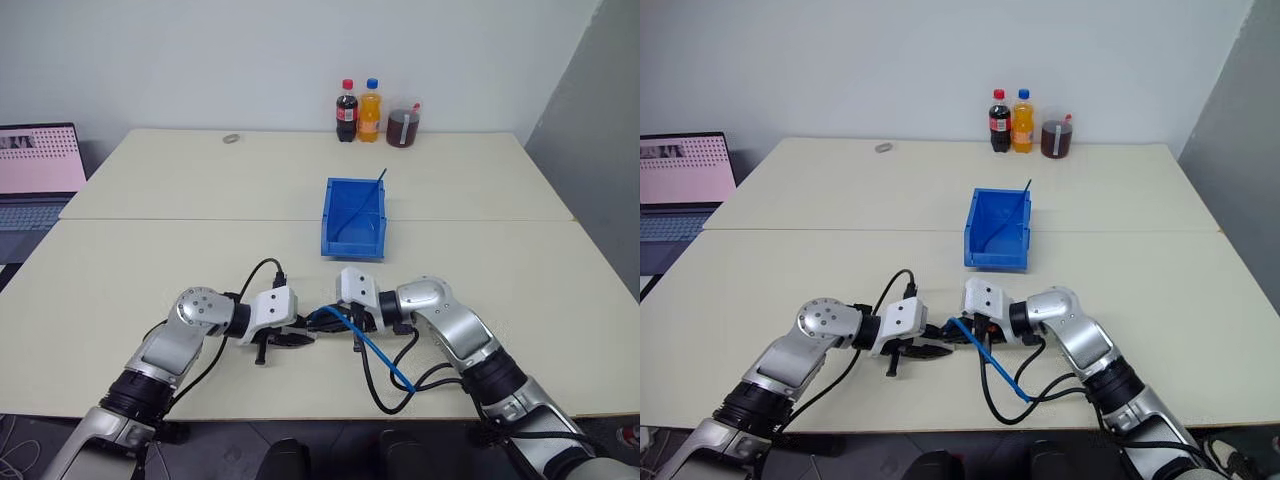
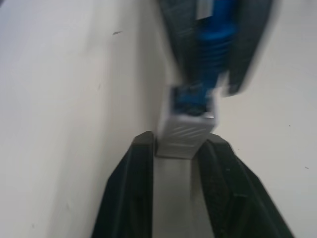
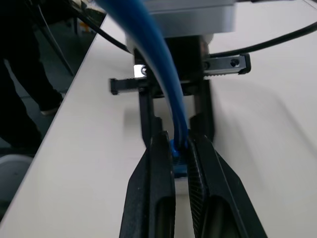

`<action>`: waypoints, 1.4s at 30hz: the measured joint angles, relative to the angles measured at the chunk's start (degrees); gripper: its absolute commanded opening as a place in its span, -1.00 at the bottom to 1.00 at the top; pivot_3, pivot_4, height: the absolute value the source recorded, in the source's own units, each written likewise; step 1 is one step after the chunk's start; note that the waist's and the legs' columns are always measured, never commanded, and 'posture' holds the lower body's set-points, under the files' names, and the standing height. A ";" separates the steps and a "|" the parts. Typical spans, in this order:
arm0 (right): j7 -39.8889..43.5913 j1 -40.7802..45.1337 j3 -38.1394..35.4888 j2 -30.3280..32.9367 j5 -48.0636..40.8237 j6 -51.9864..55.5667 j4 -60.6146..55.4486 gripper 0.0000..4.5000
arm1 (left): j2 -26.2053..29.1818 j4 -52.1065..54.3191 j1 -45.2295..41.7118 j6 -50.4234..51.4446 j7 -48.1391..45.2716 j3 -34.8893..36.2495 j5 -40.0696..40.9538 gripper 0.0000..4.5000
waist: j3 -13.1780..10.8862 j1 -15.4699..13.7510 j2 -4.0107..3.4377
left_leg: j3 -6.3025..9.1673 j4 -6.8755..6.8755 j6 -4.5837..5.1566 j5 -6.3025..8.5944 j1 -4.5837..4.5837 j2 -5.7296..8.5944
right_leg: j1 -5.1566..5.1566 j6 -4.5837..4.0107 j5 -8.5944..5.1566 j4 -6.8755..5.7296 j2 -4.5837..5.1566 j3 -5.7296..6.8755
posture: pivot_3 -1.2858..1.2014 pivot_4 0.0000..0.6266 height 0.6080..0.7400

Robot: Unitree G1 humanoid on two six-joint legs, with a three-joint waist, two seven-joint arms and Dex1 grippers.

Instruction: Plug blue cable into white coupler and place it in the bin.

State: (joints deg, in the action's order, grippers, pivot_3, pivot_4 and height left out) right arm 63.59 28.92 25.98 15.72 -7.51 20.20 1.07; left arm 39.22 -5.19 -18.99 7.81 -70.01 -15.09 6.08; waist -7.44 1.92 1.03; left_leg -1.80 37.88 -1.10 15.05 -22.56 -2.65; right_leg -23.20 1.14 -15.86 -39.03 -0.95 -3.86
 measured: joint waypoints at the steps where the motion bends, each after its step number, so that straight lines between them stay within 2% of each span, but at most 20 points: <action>1: -0.09 -0.80 -0.94 0.51 -0.89 1.38 -1.25 -0.97 | 0.61 0.94 1.41 0.94 0.57 1.22 0.99 -0.01 | -0.10 0.14 0.04 | 0.00 0.00 0.00 0.00 -0.02 -0.02 | -0.04 -0.01 0.00 -0.01 -0.01 0.00 | 0.03 -0.52 1.00; 7: -3.28 -2.91 -5.32 1.11 -5.85 9.20 -6.72 -0.97 | 5.67 8.21 8.71 7.82 2.44 10.11 6.18 0.63 | -0.85 0.39 0.22 | 0.25 0.01 0.00 0.00 -0.20 -0.12 | -0.14 -0.12 -0.07 -0.06 0.02 0.04 | 0.03 -0.52 1.00; 11: -9.59 -1.14 -14.43 -0.64 -12.63 16.86 -12.37 -0.97 | 7.59 14.42 9.76 14.54 5.37 17.40 11.12 1.00 | -1.45 -0.03 0.33 | 0.29 0.03 -0.02 -0.01 -0.29 -0.04 | -0.18 -0.08 -0.05 -0.05 0.04 0.10 | 0.03 -0.52 1.00; 17: -19.94 10.18 -29.04 -1.47 -20.46 24.36 -8.77 -0.97 | 4.97 14.80 -3.95 19.53 12.17 16.90 10.71 1.00 | -2.16 -0.44 0.53 | 0.16 0.10 -0.04 -0.04 -0.39 0.07 | -0.21 0.03 0.22 0.06 0.07 0.18 | 0.03 -0.52 1.00; 21: -24.31 15.24 -31.49 -2.58 -20.75 25.10 -0.38 -0.97 | 2.01 13.82 -9.09 22.09 15.83 13.70 9.31 1.00 | -2.18 0.36 0.54 | -0.01 0.02 -0.04 -0.03 -0.43 0.05 | -0.36 -0.09 0.28 0.02 0.04 -0.01 | 0.03 -0.52 1.00; 26: -28.77 25.48 -31.47 -3.21 -18.27 24.34 15.33 -0.97 | 1.05 10.64 -12.63 21.57 18.24 11.99 7.16 1.00 | -2.22 1.27 0.54 | -0.03 -0.03 -0.05 -0.04 -0.83 0.00 | -0.89 -0.16 0.31 -0.08 0.03 -0.07 | 0.03 -0.52 1.00; 28: -28.87 29.42 -30.78 -2.98 -16.19 22.24 22.26 -0.66 | 0.77 9.35 -13.04 20.84 18.47 11.58 6.55 1.00 | -2.22 1.33 0.54 | -0.04 -0.02 -0.05 -0.04 -0.92 -0.02 | -0.97 -0.16 0.31 -0.05 0.04 -0.05 | 0.03 -0.52 1.00; 29: -28.56 31.59 -29.99 -2.71 -15.09 21.43 26.57 -0.60 | 0.61 8.96 -13.27 20.67 18.78 11.24 6.28 1.00 | -2.22 1.33 0.54 | -0.04 -0.02 -0.05 -0.04 -0.98 -0.03 | -1.01 -0.16 0.31 -0.04 0.04 -0.05 | 0.03 -0.52 1.00; 34: -23.36 43.15 -24.92 -1.76 -8.85 18.42 47.72 -0.04 | -1.01 8.85 -16.75 20.66 19.85 9.60 5.27 1.00 | -2.28 1.30 0.52 | -0.08 0.08 -0.06 -0.04 -1.33 0.07 | -1.23 -0.10 0.36 0.03 0.13 -0.03 | 0.03 -0.52 1.00; 42: -18.69 49.49 -22.37 1.27 -1.11 9.66 62.73 0.77 | -1.01 9.11 -17.34 20.97 20.74 9.19 4.46 1.00 | -2.28 1.19 0.52 | -0.05 0.07 -0.06 -0.04 -1.35 0.07 | -1.23 -0.10 0.35 0.00 0.15 -0.01 | 0.03 -0.52 1.00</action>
State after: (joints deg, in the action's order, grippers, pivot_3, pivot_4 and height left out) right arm 44.90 78.41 3.61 16.99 -8.63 29.87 63.79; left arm 38.21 3.92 -36.34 28.78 -49.26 -5.90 10.54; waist -9.72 3.11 1.54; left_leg -1.85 37.95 -1.16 15.01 -23.91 -2.58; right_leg -24.43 1.04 -15.50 -39.04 -0.80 -3.87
